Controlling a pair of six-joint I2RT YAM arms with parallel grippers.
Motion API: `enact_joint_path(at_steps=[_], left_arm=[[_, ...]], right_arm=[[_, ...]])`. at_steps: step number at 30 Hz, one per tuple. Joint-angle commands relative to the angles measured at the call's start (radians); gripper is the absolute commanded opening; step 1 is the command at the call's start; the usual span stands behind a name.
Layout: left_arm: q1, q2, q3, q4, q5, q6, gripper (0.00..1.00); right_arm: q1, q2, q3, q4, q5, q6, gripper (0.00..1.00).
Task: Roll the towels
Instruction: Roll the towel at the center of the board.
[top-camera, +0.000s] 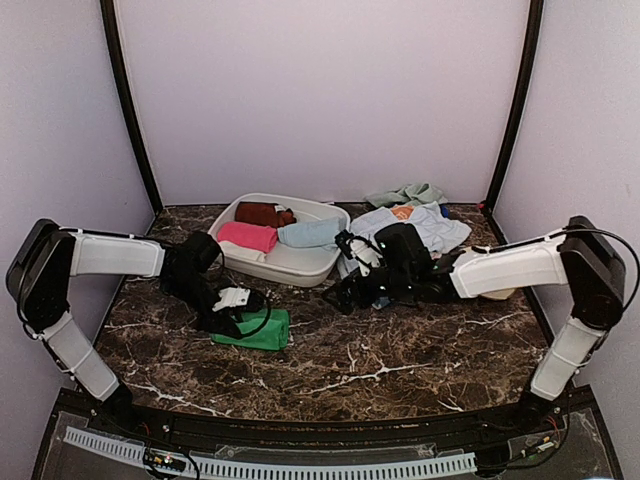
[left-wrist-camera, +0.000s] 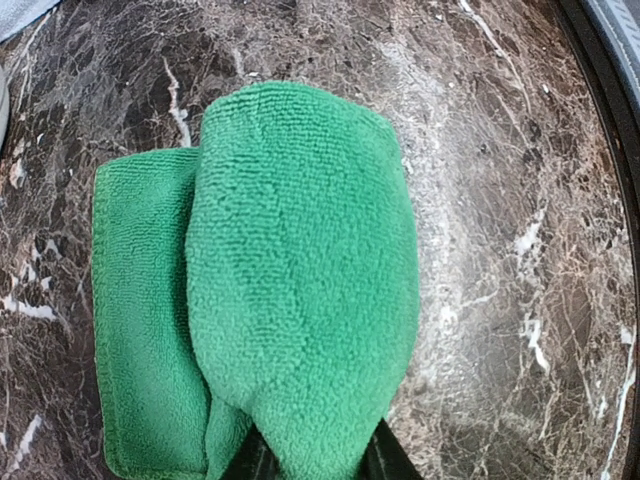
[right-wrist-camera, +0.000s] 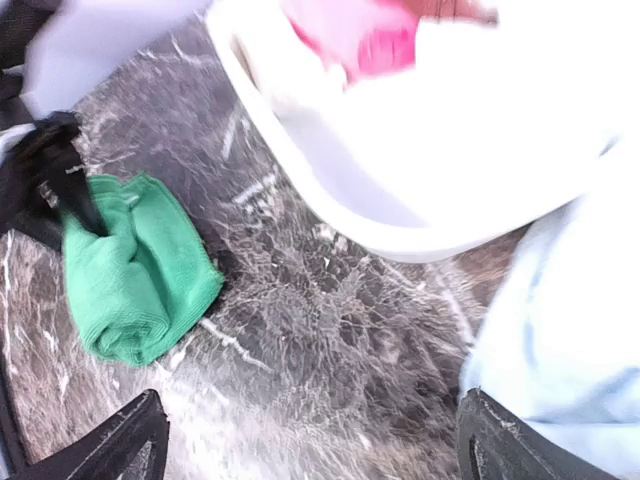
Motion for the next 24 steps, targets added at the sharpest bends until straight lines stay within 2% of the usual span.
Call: enact_joint_path(at_steps=[1,3,5,6,8,10,12,17,20,24], left_arm=[[0.002,0.042,-0.023,-0.234,0.039,-0.01,0.22],[0.005,0.055,-0.02,-0.261,0.039,-0.004,0.22],[0.008,0.074,-0.012,-0.275,0.029,-0.004,0.23],[0.011,0.088,-0.008,-0.279,0.024,-0.004,0.23],[0.018,0.104,-0.002,-0.277,0.022,-0.011,0.24],[0.03,0.121,0.01,-0.283,0.028,-0.013,0.25],[0.043,0.139,0.026,-0.285,0.031,-0.026,0.26],[0.072,0.188,0.061,-0.309,0.047,-0.037,0.28],[0.075,0.216,0.073,-0.319,0.031,-0.042,0.29],[0.076,0.236,0.087,-0.322,0.023,-0.051,0.31]], right_arm=[[0.057,-0.177,-0.209,0.435,0.37,-0.13,1.0],[0.024,-0.202,-0.213,0.411,0.504,-0.04,1.0],[-0.038,-0.228,-0.29,0.531,0.312,0.031,1.0],[-0.04,-0.233,-0.318,0.605,0.262,0.001,1.0],[0.047,-0.213,-0.313,0.631,0.253,-0.204,1.0],[0.176,-0.155,-0.267,0.561,0.313,-0.424,1.0],[0.269,-0.098,-0.231,0.503,0.301,-0.568,0.98],[0.394,0.021,-0.145,0.47,0.22,-0.728,0.89],[0.449,0.129,-0.054,0.438,0.223,-0.825,0.84],[0.466,0.249,0.084,0.426,0.229,-0.905,0.8]])
